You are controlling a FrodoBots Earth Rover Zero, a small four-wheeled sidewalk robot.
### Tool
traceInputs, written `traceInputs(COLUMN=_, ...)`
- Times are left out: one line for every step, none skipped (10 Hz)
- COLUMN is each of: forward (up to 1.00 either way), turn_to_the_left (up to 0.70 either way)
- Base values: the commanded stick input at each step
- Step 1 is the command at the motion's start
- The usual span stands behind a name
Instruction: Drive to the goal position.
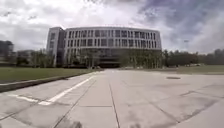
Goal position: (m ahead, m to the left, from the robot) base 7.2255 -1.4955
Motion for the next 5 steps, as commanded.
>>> traceInputs(forward=0.70, turn_to_the_left=0.00)
traceInputs(forward=0.70, turn_to_the_left=0.00)
traceInputs(forward=0.70, turn_to_the_left=0.00)
traceInputs(forward=0.70, turn_to_the_left=0.00)
traceInputs(forward=0.70, turn_to_the_left=0.00)
